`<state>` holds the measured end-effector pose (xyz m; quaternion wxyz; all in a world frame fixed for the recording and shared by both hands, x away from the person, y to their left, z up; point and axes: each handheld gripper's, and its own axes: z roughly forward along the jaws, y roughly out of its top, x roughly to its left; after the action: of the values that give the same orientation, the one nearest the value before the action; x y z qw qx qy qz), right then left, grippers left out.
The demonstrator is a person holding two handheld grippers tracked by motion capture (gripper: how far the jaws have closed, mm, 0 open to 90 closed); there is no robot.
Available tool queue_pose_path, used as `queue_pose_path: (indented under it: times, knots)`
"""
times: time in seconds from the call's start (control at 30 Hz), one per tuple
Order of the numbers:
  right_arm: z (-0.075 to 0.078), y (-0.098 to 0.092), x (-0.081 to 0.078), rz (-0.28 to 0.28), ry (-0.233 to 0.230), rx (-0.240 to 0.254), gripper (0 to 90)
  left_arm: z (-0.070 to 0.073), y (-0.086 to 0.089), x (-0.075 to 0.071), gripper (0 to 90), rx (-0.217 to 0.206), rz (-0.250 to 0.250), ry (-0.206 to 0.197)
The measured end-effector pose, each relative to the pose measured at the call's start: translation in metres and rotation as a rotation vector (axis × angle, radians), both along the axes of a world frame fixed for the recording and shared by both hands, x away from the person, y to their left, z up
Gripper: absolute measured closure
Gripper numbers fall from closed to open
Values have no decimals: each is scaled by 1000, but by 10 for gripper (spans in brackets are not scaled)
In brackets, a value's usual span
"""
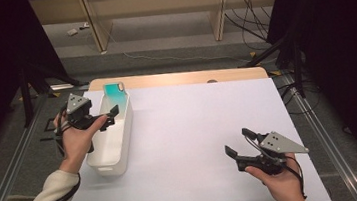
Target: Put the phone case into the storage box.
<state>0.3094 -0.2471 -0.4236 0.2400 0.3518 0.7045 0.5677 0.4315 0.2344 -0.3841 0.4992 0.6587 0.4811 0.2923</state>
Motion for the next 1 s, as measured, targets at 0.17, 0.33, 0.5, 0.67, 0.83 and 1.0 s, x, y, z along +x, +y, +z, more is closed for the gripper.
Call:
queue_pose_path:
  times: [0.17,0.33,0.5,0.67,0.83,1.0]
  knots:
    - [1,-1,0,-2,7,-15,192,3,1,-9,20,-14,-6,-26]
    - [2,-2,-1,-7,7,-23,192,2,2,-18,15,-29,-32,-29]
    - [1,-2,-1,1,7,-18,191,2,1,-27,12,-30,-49,-32]
    - [1,-2,-1,3,9,-14,190,2,-2,-35,11,-43,-77,-36]
    - [2,-2,-1,-11,4,-18,190,3,-4,-41,11,-50,-91,-39]
    - [2,-2,-1,-10,7,-18,189,2,-6,-48,10,-53,-114,-43]
